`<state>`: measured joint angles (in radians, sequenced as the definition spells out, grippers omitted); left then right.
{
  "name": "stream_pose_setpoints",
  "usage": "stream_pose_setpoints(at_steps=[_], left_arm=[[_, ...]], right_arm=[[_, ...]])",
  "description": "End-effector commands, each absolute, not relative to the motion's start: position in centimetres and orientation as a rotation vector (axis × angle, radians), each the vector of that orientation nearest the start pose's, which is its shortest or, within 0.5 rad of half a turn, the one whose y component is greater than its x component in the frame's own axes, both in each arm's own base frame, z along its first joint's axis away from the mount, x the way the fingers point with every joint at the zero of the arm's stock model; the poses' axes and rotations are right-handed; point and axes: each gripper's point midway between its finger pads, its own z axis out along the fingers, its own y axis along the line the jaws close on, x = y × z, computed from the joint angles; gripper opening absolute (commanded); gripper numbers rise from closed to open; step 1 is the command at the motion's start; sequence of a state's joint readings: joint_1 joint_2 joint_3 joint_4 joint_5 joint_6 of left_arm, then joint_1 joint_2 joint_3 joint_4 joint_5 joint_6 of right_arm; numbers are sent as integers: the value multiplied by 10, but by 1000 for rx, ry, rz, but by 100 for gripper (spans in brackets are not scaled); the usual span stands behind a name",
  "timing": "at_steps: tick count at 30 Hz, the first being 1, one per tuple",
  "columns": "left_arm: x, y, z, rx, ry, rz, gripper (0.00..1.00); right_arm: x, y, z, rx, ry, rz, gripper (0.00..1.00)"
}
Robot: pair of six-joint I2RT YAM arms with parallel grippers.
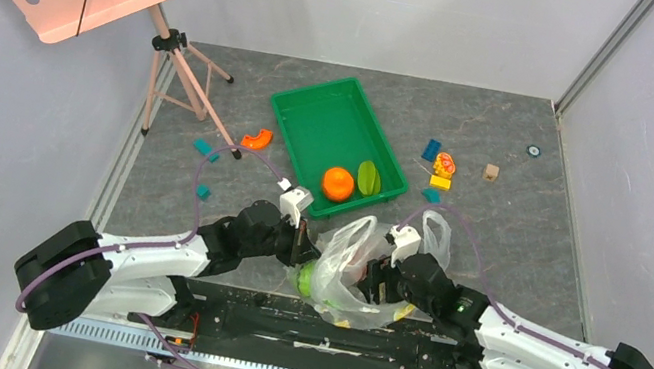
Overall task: Take the fake fruits out of the plastic bag
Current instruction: Take out the fake fruit from the plastic bag.
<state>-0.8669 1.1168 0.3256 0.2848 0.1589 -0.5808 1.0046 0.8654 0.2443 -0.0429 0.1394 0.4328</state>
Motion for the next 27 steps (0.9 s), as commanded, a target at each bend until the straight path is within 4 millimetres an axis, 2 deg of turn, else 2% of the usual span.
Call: stream_pose_setpoints(at_steps=[1, 4, 12, 27], left_arm=[[172, -275, 80, 460, 2145, -995, 2], [171, -276, 80, 465, 2148, -1001, 2], [171, -278, 78, 472, 2150, -1007, 2], [169, -283, 76, 499, 2161, -1031, 2]], right_arm=[[153, 213, 47, -543, 2167, 602, 80], [157, 212, 48, -555, 2151, 578, 98], [173, 223, 56, -604, 2097, 527, 98], [194, 254, 74, -656, 2010, 533, 98]])
